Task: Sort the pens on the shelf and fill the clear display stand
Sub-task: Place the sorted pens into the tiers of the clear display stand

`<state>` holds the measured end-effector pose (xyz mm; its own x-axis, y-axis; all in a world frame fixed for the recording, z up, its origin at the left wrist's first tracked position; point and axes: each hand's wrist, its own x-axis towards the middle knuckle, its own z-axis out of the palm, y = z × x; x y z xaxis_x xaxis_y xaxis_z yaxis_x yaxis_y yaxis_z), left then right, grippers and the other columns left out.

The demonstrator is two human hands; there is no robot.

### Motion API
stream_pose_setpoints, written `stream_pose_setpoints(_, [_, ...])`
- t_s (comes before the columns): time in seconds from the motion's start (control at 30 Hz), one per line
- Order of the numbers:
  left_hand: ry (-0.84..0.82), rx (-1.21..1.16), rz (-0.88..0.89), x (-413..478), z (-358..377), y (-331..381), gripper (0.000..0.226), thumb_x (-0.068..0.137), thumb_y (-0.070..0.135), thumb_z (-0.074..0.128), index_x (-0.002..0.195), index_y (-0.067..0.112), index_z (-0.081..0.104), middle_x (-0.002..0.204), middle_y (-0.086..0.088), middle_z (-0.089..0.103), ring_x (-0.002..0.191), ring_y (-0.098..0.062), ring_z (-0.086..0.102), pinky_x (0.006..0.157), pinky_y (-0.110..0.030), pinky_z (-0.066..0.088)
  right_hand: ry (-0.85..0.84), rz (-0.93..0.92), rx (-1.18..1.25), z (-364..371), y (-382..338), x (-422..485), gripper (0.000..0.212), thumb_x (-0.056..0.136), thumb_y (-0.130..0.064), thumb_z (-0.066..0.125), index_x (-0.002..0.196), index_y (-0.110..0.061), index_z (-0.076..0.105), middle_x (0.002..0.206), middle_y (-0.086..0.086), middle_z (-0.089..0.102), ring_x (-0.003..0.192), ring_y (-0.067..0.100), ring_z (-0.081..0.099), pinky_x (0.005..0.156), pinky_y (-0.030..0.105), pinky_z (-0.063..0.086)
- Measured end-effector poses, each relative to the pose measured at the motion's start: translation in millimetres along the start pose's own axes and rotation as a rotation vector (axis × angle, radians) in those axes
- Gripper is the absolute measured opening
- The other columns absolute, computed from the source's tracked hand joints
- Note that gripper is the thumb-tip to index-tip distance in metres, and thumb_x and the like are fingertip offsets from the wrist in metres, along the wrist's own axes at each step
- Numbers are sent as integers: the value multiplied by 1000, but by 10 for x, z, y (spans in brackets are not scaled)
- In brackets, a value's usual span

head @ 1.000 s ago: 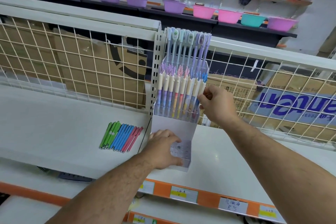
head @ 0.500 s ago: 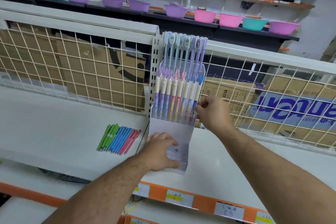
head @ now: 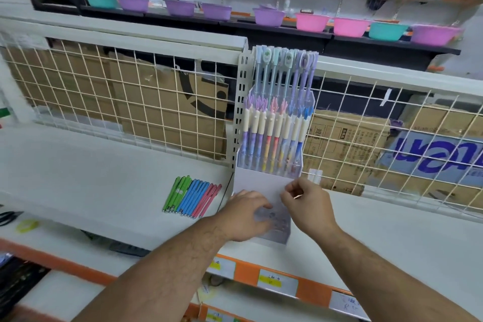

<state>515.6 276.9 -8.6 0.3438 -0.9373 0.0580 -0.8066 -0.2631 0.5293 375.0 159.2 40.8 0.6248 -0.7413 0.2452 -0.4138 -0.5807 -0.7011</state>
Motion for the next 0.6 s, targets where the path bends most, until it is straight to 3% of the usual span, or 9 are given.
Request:
stream_pose_setpoints(0.17, [18, 28, 111, -139, -10, -155, 47, 88, 44, 60, 133, 30, 57, 132, 9, 53, 126, -12, 39, 109, -30, 34, 8, 12, -19, 209, -82, -101, 7, 85, -21, 72, 87, -23, 65, 80, -11, 67, 74, 13, 64, 70, 31, 53])
stream_pose_setpoints(0.33, [163, -116, 74, -406, -193, -592, 26, 85, 36, 64, 110, 29, 70, 110, 21, 57, 109, 1, 48, 96, -22, 42, 7, -5, -72, 560, -305, -189, 12, 86, -27, 73, 96, -27, 65, 86, -13, 65, 76, 10, 65, 69, 28, 49])
stream_pose_setpoints(0.4, [235, -116, 9, -512, -330, -825, 11, 88, 28, 65, 98, 31, 69, 96, 23, 57, 92, 1, 52, 82, -21, 46, 6, 1, -54, 714, -424, -214, 11, 88, -28, 72, 96, -27, 65, 87, -13, 66, 77, 7, 66, 68, 26, 49])
stream_pose_setpoints(0.47, [323, -107, -99, -581, -476, -1058, 7, 90, 21, 63, 89, 28, 65, 90, 15, 59, 85, -7, 57, 76, -29, 52, 11, 9, -42, 858, -533, -244, 10, 89, -27, 71, 95, -29, 64, 88, -14, 65, 78, 3, 65, 65, 20, 45])
stream_pose_setpoints(0.6, [418, -128, -368, -645, -719, -1499, 8, 93, 25, 62, 98, 18, 60, 96, 2, 61, 83, -15, 60, 69, -31, 51, 24, 19, -32, 1157, -757, -293, 12, 88, -22, 70, 88, -31, 62, 83, -15, 64, 74, 1, 62, 66, 25, 45])
